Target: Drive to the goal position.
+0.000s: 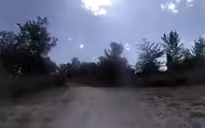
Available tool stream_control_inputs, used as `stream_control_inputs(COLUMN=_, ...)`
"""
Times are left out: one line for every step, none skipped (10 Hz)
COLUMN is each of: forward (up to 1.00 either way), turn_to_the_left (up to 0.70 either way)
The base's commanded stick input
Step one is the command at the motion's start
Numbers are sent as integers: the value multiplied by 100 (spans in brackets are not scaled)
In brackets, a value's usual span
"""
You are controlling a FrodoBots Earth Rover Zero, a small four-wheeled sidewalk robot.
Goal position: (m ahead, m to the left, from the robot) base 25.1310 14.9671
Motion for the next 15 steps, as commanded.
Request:
stream_control_inputs(forward=85, turn_to_the_left=0)
stream_control_inputs(forward=85, turn_to_the_left=0)
stream_control_inputs(forward=85, turn_to_the_left=0)
stream_control_inputs(forward=85, turn_to_the_left=0)
stream_control_inputs(forward=85, turn_to_the_left=0)
stream_control_inputs(forward=85, turn_to_the_left=0)
stream_control_inputs(forward=85, turn_to_the_left=0)
stream_control_inputs(forward=85, turn_to_the_left=0)
stream_control_inputs(forward=85, turn_to_the_left=0)
stream_control_inputs(forward=85, turn_to_the_left=0)
stream_control_inputs(forward=85, turn_to_the_left=0)
stream_control_inputs(forward=85, turn_to_the_left=0)
stream_control_inputs(forward=85, turn_to_the_left=0)
stream_control_inputs(forward=85, turn_to_the_left=0)
stream_control_inputs(forward=85, turn_to_the_left=0)
